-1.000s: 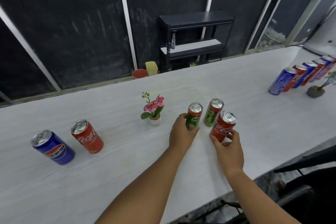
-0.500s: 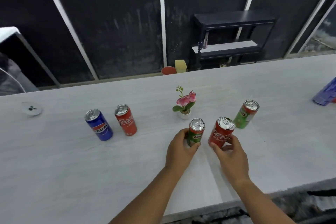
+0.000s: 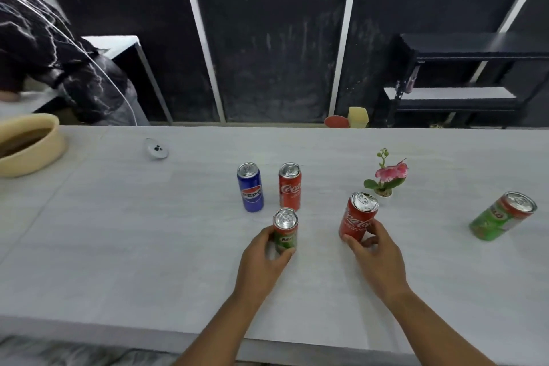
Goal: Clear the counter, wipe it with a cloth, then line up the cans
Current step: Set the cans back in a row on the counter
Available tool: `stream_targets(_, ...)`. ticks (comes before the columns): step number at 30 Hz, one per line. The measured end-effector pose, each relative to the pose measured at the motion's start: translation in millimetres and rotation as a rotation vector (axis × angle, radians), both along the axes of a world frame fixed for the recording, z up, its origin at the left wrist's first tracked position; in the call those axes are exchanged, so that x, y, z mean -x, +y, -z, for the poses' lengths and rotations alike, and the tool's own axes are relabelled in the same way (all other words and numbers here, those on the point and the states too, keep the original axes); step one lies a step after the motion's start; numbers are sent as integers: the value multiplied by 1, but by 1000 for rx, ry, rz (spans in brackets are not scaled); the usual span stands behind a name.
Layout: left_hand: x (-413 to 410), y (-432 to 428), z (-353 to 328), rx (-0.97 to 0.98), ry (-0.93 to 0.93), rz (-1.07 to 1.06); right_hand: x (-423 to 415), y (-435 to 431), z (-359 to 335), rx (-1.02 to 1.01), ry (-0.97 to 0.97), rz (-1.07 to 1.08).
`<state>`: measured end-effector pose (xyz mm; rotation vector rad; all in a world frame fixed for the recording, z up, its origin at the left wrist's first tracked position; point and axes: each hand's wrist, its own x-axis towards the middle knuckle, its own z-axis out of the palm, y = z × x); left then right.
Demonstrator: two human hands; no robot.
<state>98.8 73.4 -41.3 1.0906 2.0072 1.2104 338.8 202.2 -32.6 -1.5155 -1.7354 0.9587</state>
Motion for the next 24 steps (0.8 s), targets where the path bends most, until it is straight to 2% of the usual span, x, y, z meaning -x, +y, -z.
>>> stream_targets(13,128,-26,-1,-13,18,-190,66,21,10,-12,-111,-64)
stream_targets(24,180,17,-8,10,28,-141,85,34,15,-68,-136,-7)
